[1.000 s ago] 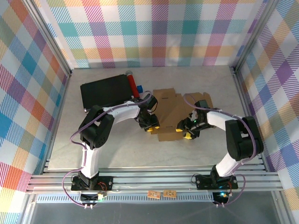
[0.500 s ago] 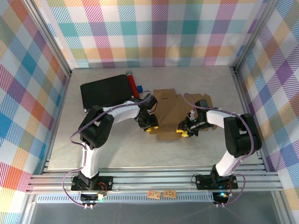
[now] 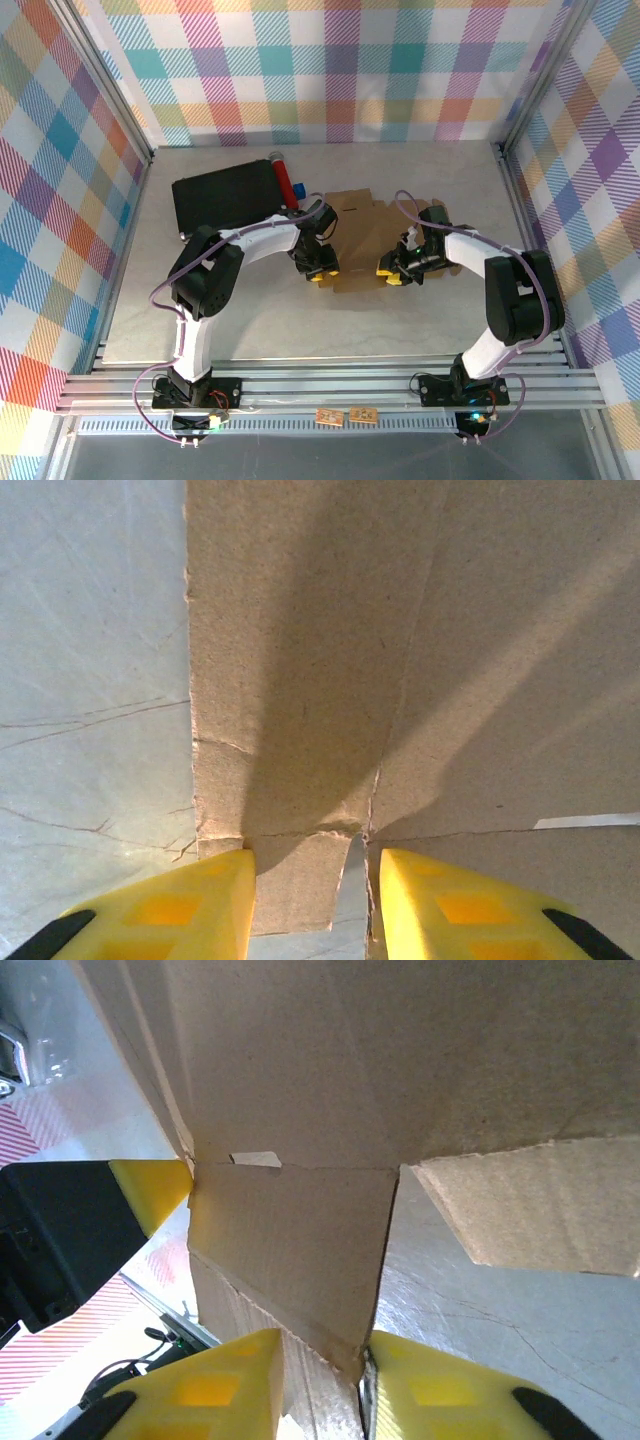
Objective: Fold the paper box
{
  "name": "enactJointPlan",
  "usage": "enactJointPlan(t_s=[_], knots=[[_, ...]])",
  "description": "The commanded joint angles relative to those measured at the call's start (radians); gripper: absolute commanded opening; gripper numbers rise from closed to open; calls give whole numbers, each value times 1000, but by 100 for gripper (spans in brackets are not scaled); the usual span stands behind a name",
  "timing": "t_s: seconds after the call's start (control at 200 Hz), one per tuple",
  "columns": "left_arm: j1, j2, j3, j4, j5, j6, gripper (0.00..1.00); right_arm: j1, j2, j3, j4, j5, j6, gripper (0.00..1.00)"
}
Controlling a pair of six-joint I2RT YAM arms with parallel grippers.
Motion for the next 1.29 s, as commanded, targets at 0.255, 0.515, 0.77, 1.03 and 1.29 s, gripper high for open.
enactJointPlan(t_s=[0.255,0.515,0.77,1.03,1.29], knots=[[-7,-1,13,-60,-12,24,37,6,47,20,48,-43,48,17],[4,-117,29,-69,-62,-10,56,-12,6,33,-26,3,99,0],[127,-226,-97,156,81,-111,67,-86,-48,102,-112,-58,194,0],[162,-193,-154,438,178,-196,71,-121,-69,185,-187,-122,280,0],[161,-110,-232,721,210,-346,74,-152,-83,196,-187,-175,338,0]])
